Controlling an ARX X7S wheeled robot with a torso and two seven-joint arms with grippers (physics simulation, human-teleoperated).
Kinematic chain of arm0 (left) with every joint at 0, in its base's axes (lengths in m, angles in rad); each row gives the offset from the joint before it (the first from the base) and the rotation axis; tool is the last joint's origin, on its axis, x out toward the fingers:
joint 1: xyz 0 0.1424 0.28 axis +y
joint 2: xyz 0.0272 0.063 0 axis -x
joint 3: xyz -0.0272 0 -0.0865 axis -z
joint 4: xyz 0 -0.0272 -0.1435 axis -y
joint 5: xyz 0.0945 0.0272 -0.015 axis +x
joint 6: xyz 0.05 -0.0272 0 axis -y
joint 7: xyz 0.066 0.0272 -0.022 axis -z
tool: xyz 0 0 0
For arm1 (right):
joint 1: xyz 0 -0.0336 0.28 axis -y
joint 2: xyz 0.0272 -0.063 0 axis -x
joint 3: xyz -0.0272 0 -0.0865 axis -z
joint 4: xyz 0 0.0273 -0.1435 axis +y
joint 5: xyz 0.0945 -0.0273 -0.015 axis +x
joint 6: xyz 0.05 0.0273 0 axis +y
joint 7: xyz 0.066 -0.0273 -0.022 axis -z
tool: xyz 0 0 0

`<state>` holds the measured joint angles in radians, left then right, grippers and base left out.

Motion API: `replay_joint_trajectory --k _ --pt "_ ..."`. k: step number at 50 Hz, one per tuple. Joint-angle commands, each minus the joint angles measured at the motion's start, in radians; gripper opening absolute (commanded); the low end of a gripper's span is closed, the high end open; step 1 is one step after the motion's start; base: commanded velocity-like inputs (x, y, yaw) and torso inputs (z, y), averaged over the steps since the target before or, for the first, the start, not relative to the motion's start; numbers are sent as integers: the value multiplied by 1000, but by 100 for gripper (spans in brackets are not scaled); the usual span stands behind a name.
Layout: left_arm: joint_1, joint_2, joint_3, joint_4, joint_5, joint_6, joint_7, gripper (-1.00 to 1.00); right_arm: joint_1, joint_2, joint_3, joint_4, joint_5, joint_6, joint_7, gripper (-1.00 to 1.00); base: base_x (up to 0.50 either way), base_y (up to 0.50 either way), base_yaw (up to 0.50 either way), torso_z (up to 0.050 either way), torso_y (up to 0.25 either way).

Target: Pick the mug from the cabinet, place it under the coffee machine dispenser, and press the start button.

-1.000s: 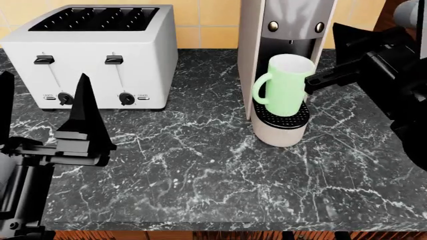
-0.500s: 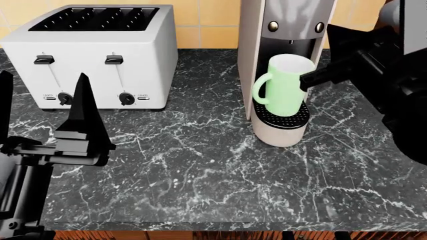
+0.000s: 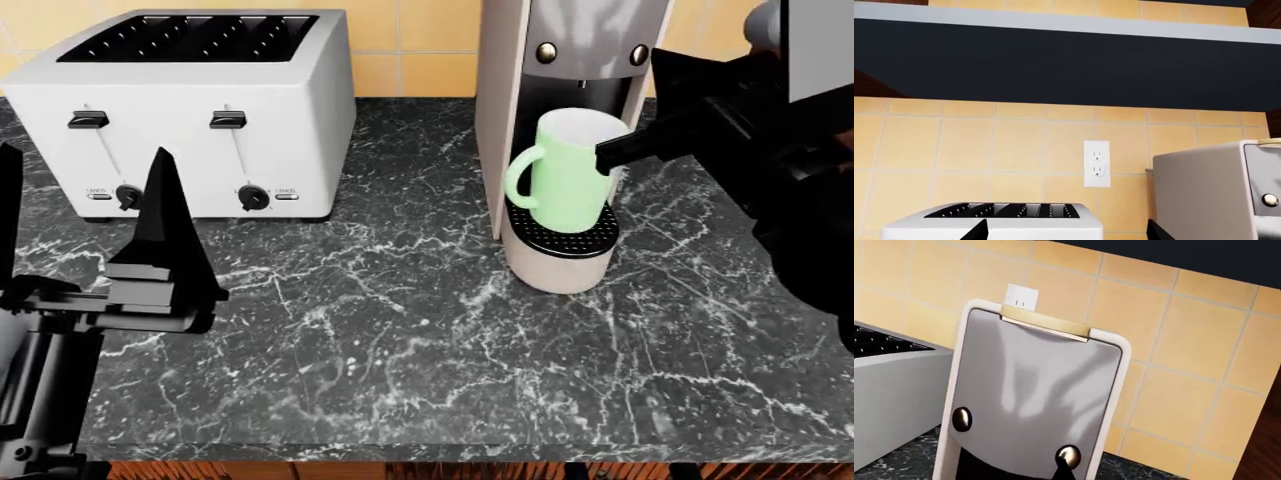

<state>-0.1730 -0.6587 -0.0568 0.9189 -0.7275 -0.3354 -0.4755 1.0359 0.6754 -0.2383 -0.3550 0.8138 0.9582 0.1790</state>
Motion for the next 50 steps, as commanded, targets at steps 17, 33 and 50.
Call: replay_joint_trajectory --k 17,33,50 --pt "0 -9 2 -3 -3 7 -6 100 22 -23 -45 83 -53 -40 -18 -100 0 0 0 0 0" --pt "13 -12 -4 -1 -4 19 -9 100 39 -28 -58 100 -56 -36 -23 -100 0 0 0 0 0" --pt "25 -18 -11 4 -7 28 -14 100 45 -36 -73 149 -79 -54 -28 -100 0 0 0 0 0"
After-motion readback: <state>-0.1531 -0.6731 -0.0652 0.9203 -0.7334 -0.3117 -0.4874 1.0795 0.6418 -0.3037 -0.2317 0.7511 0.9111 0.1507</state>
